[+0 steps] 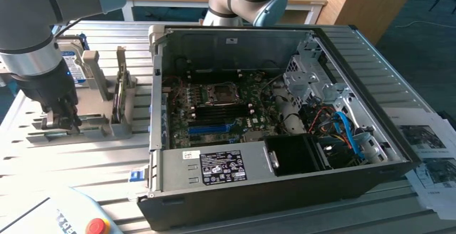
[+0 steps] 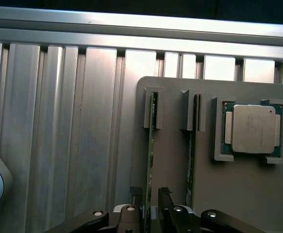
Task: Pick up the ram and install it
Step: 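Pick up the ram and move it above insertion slot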
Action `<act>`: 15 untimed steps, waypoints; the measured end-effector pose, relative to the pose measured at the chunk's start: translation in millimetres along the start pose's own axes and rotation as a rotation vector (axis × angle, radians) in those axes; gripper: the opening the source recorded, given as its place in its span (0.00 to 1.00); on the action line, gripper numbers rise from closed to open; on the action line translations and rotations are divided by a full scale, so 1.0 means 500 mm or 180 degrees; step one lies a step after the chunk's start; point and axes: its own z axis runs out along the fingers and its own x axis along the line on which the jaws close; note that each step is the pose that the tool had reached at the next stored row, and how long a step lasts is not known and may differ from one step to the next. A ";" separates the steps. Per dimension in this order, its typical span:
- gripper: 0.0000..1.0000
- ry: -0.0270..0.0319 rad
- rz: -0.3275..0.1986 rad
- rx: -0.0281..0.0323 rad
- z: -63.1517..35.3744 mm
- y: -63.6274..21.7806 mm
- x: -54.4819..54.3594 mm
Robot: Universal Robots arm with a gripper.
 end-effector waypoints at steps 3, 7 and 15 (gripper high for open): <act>0.27 0.0000 0.0000 0.0000 0.000 0.000 0.000; 0.27 0.0000 0.0000 0.0000 0.002 0.000 0.000; 0.27 0.0000 0.0000 0.0000 0.003 0.000 0.000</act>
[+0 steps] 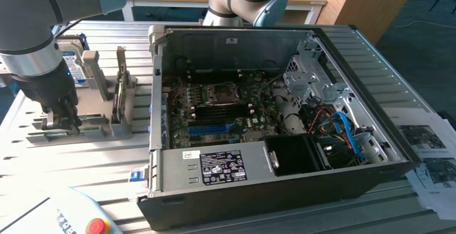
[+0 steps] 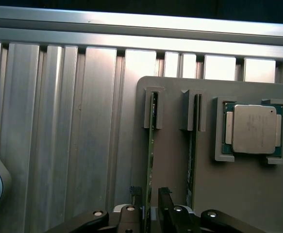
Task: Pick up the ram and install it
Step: 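Pick up the ram and move it above insertion slot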
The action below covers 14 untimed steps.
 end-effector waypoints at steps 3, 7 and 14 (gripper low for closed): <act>0.27 0.0000 0.0000 0.0000 0.000 0.000 0.000; 0.27 0.0000 0.0000 0.0000 0.000 0.000 0.000; 0.13 0.0000 0.0000 0.0000 0.000 0.000 0.000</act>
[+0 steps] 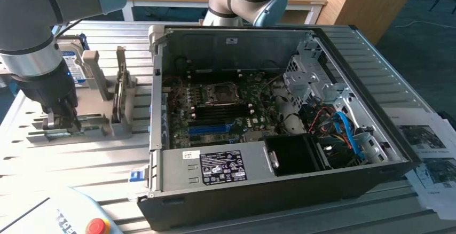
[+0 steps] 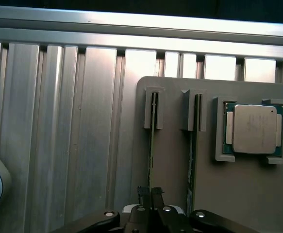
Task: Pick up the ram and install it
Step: 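Pick up the ram and move it above insertion slot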
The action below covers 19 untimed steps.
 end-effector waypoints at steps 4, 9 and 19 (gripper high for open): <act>0.12 0.0000 0.0000 0.0000 0.000 0.000 0.000; 0.12 0.0000 0.0000 0.0000 0.000 0.000 0.000; 0.12 0.0000 0.0001 0.0000 0.000 0.000 0.000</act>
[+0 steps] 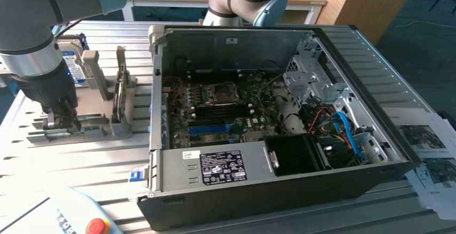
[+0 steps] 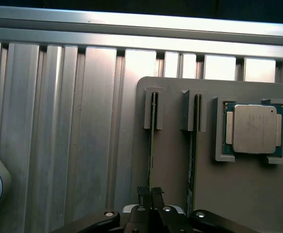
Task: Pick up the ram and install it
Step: 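Pick up the ram and move it above insertion slot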
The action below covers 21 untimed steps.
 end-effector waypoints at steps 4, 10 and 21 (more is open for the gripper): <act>0.12 0.0000 0.0001 0.0000 -0.004 0.000 0.000; 0.12 0.0000 0.0009 0.0000 -0.026 0.001 0.001; 0.12 -0.0001 0.0028 -0.0001 -0.070 0.002 0.002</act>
